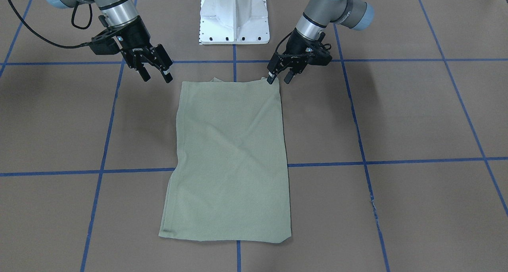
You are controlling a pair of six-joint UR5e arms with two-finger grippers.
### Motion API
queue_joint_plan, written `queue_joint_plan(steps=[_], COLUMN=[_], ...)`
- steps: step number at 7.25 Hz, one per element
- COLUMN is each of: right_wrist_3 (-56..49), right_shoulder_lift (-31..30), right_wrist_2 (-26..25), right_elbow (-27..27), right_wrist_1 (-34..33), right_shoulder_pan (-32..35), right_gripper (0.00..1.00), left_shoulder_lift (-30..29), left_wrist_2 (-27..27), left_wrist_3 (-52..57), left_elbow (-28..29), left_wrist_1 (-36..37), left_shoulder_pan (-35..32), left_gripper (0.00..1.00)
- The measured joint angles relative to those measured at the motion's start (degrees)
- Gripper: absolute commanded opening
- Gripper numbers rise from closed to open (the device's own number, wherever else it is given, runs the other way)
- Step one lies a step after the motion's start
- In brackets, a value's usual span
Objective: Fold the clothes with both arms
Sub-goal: 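Move both grippers down beside the shirt's end nearest the robot, then lower both grippers onto the two corners of the shirt end nearest the robot and grasp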
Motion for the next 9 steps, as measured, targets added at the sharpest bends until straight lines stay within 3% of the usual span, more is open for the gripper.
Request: queue_joint_plan(steps=[6, 7, 8, 9], right_wrist_3=[0.1, 0.1, 0.1, 0.1], right_shoulder_lift=[0.0, 0.0, 0.0, 0.1], right_wrist_2=[-0.3, -0.4, -0.6, -0.7], right_elbow=[-0.3, -0.3, -0.3, -0.3], right_wrist_1=[0.0, 0.0, 0.0, 0.0], right_shoulder_pan=[0.0, 0.0, 0.0, 0.0], right_gripper=[1.0, 1.0, 1.0, 1.0], left_shoulder_lift=[-1.2, -1.2, -1.3, -1.3], left_wrist_2=[0.0, 0.0, 0.0, 0.0], left_wrist_3=[0.4, 0.5, 0.5, 0.5], left_elbow=[2.0, 2.1, 2.2, 2.2], left_wrist_1=[0.0, 0.1, 0.1, 0.1], left_shoulder_pan=[2.3, 2.3, 2.4, 2.4], left_gripper=[0.79, 0.72, 0.53, 0.44])
